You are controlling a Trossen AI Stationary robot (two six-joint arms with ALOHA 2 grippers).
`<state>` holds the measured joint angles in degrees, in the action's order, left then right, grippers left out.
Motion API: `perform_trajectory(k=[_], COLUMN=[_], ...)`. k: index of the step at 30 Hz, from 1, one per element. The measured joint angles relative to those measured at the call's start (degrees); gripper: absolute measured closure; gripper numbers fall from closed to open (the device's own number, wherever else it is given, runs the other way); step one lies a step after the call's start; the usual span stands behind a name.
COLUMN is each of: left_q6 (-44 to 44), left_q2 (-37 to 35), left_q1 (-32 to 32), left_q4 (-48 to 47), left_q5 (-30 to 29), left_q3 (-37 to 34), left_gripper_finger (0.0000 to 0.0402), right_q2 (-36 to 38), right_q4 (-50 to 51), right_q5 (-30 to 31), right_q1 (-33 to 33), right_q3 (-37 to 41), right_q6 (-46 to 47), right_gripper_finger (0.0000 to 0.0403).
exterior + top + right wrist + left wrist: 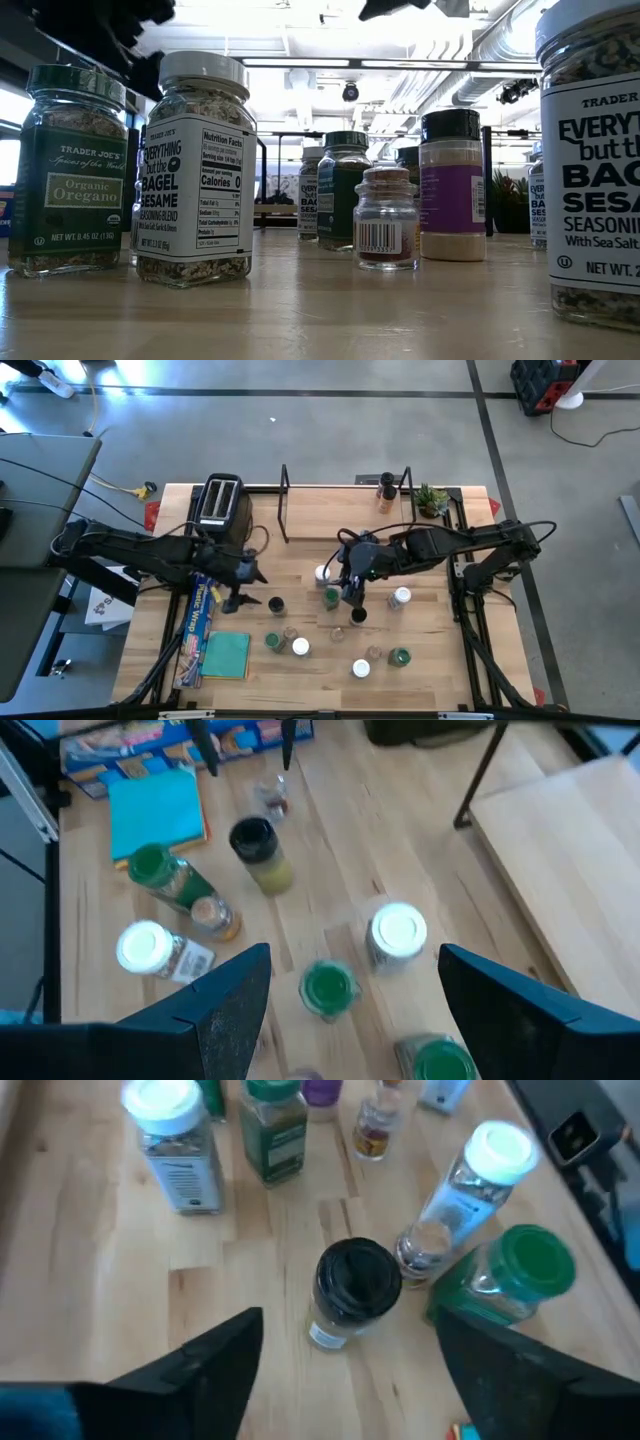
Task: Shelf spices
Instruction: Put the left black spice bottle on the shelf and align with the other black spice bottles
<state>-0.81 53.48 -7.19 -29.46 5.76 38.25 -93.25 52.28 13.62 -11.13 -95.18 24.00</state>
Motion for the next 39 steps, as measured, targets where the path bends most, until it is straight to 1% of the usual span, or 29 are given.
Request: perform_trajectory(k=[3,8,16,21,25,28,31,35,38,39], left_q6=[1.66,4.93,10.8,9.44,6.38,3.64,1.53,-1.91,-3.82,-4.4], left_q2=[3.7,9.31,16.23,19.74,21.38,21.79,21.95,21.77,21.04,20.83], left_q1=[0.01,-0.1,-2.68,-3.96,-4.44,-4.82,-5.0,-4.88,-4.29,-3.81], left_q4=[0.11,1.88,10.33,12.49,13.16,14.31,15.55,15.66,13.52,12.42], left_q5=[0.0,0.05,-0.41,-2.45,-2.58,-2.59,-2.74,-3.54,-3.67,-3.66], left_q3=[0.01,0.01,0.03,0.06,0.06,0.06,0.06,0.25,2.1,3.25], left_gripper_finger=[0.0087,0.0084,0.0084,0.0084,0.0088,0.0102,0.0124,0.0168,0.0207,0.0209], right_q2=[0.0,0.0,0.0,0.0,0.0,0.0,0.0,1.23,3.52,4.42], right_q4=[0.64,1.87,3.21,5.02,5.98,6.02,6.33,7.23,8.93,9.72], right_q5=[-0.57,-0.58,-0.56,-0.58,-0.58,-0.58,-0.57,-0.51,0.0,0.36], right_q1=[0.27,0.48,1.53,1.5,1.5,1.5,1.5,1.5,1.78,2.02], right_q3=[0.0,0.0,0.0,0.0,0.0,0.0,0.0,0.0,-0.01,-0.02], right_q6=[-1.79,-6.15,-9.08,-9.94,-9.58,-9.92,-9.02,-5.78,-1.85,-0.43], right_gripper_finger=[0.012,0.012,0.012,0.012,0.012,0.012,0.012,0.012,0.012,0.012])
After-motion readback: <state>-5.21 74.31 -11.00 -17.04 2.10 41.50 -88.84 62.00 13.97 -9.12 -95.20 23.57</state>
